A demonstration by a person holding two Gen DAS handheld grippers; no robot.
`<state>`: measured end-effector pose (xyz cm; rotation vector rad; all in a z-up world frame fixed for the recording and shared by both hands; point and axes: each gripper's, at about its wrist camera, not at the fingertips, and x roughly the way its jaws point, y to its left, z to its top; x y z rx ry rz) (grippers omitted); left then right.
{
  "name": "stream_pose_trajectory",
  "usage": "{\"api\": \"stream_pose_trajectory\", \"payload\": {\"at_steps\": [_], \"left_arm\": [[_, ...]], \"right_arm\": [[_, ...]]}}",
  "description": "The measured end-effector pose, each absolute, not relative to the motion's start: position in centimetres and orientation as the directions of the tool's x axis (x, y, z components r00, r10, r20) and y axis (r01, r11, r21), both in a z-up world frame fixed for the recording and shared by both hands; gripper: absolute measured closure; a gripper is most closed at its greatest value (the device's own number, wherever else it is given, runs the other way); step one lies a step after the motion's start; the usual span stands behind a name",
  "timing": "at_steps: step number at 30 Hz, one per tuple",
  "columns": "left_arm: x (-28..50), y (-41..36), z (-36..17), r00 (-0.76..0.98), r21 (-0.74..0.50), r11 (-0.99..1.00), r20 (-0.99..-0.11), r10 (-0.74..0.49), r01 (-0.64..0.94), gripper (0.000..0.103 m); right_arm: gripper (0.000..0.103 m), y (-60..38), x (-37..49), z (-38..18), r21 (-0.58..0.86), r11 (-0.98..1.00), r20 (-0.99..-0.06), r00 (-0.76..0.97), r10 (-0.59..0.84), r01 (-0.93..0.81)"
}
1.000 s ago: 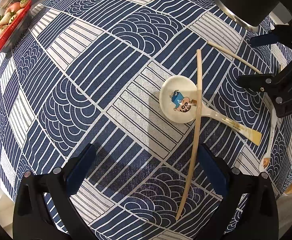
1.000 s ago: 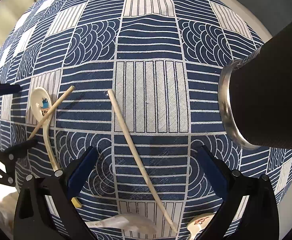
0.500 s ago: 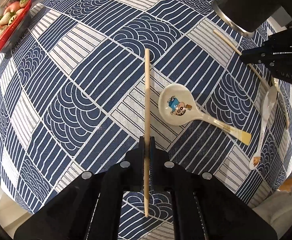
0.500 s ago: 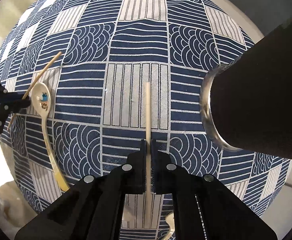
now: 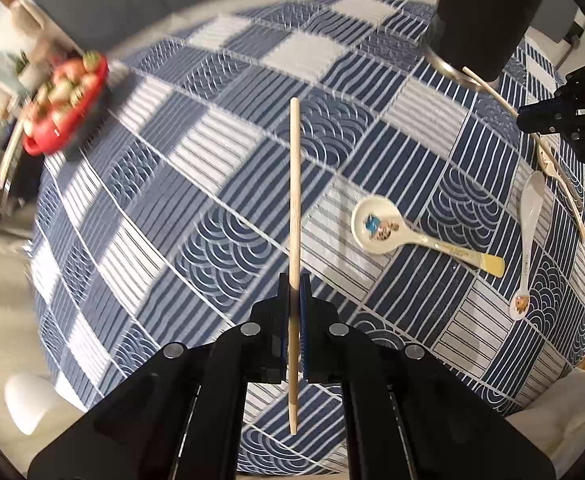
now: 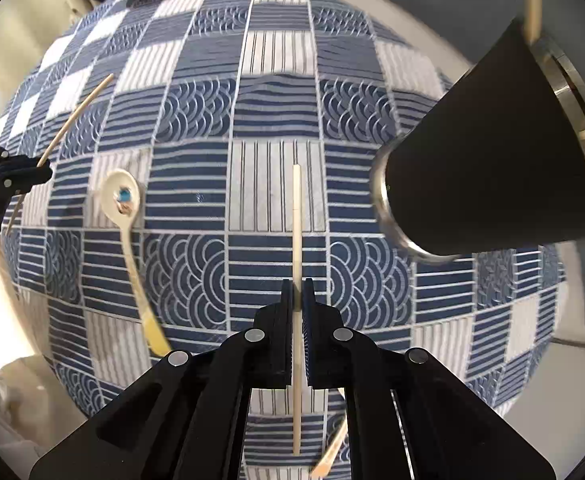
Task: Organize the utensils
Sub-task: 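Grasp a chopstick with the left tool while the right tool grasps another, then lift both held chopsticks upright above the black holder's opening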
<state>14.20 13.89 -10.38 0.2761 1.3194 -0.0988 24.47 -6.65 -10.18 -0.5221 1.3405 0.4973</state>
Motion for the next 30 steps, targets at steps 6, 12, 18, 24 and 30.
{"api": "stream_pose_trajectory", "payload": {"at_steps": [6,12,18,24,30], "left_arm": [[11.9,14.0,-7.7,0.330,0.129,0.957,-0.943,0.038,0.261,0.098],[11.7,12.6,-4.3,0.439,0.141,0.943,-0.899,-0.006,0.301,0.098],[12.1,11.6,-1.1,0.534,0.149,0.927,-0.843,-0.063,0.344,0.098],[12.9,10.5,1.4,0.593,0.154,0.910,-0.797,-0.115,0.384,0.098],[14.2,9.7,3.3,0.619,0.153,0.896,-0.769,-0.157,0.416,0.098]], "right_arm": [[0.099,-5.6,22.0,-6.2,-0.102,0.831,-0.965,0.256,0.050,-0.547],[0.099,-5.4,20.8,-2.3,-0.143,0.867,-0.929,0.366,0.049,-0.478],[0.099,-6.2,19.7,1.3,-0.169,0.905,-0.889,0.456,0.031,-0.390],[0.099,-7.6,19.2,4.1,-0.167,0.936,-0.854,0.521,0.021,-0.310],[0.099,-9.8,19.4,7.2,-0.129,0.972,-0.790,0.613,0.019,-0.196]]}}
